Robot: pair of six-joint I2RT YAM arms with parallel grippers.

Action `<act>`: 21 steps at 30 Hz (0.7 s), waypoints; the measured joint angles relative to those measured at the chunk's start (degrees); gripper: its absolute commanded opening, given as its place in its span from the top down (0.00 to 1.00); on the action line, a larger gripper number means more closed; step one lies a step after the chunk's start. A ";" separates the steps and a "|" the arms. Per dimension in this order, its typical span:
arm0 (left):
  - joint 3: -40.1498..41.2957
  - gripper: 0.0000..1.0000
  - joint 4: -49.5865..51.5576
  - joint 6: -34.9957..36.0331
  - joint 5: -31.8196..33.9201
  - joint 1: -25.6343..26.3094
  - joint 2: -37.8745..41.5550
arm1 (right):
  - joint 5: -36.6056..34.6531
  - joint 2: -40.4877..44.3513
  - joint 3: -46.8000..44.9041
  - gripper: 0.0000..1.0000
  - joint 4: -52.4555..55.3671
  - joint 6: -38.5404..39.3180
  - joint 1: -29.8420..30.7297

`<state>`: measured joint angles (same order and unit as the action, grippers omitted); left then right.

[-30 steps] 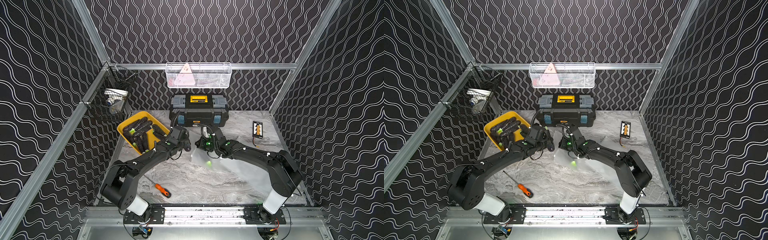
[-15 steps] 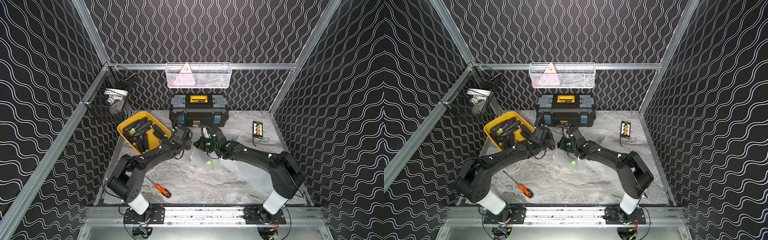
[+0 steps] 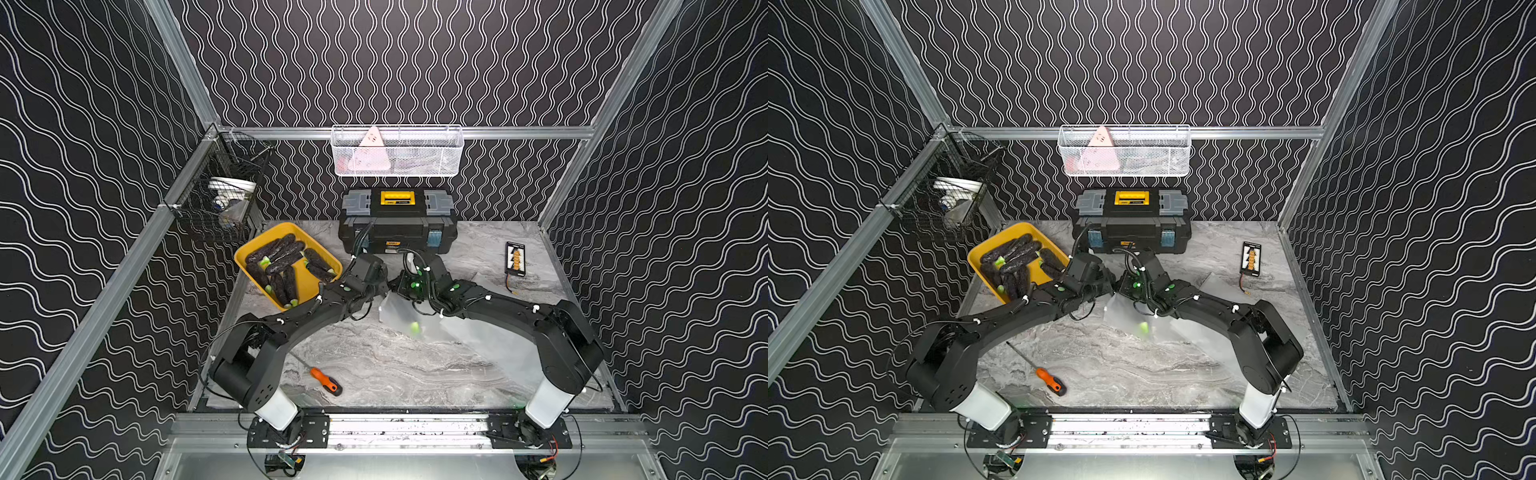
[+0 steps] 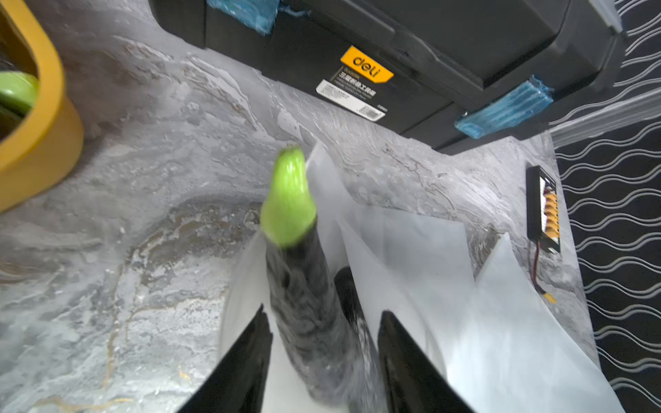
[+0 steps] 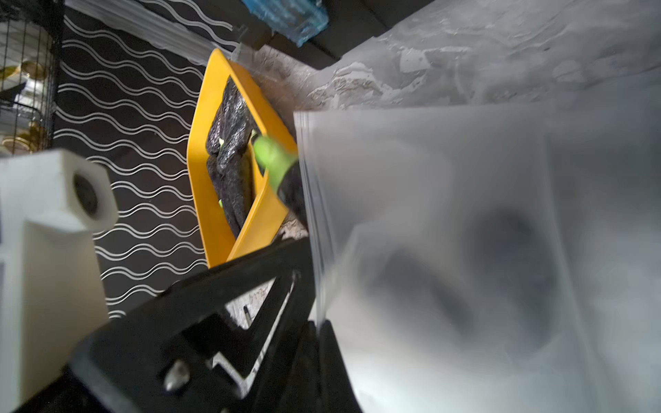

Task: Place the eggplant in a zip-top bag and seal the zipper
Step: Place the eggplant in the zipper food storage bag.

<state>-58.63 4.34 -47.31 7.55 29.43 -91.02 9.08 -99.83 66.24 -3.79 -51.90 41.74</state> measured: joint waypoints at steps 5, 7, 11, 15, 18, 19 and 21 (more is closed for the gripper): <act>-0.02 0.40 0.00 -2.14 -3.19 -0.31 0.11 | -0.74 1.09 -1.07 1.00 0.13 -0.13 -0.26; -0.39 0.40 0.72 -2.19 -4.59 -1.20 0.74 | -0.76 1.60 -1.16 1.00 0.04 -0.11 -0.26; -3.85 0.41 3.52 -1.86 -7.85 -5.16 2.23 | -0.63 3.02 -3.45 1.00 -1.22 -0.02 -0.59; -6.62 0.51 6.51 1.57 -7.82 -7.41 2.27 | -0.85 3.96 -4.48 1.00 -1.25 0.07 -1.09; -6.10 0.62 7.43 3.58 -10.29 -8.39 0.39 | -0.83 4.17 -4.50 1.00 -1.64 0.11 -1.31; -5.79 0.63 7.85 3.76 -10.56 -8.63 -0.35 | -0.70 4.17 -4.50 1.00 -1.66 0.13 -1.29; -5.62 0.67 8.55 3.98 -11.19 -8.92 -1.62 | -0.44 4.20 -4.48 1.00 -1.68 0.26 -1.29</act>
<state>-64.25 12.88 -43.33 -3.64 20.51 -92.64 8.64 -95.64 61.76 -5.48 -51.64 40.45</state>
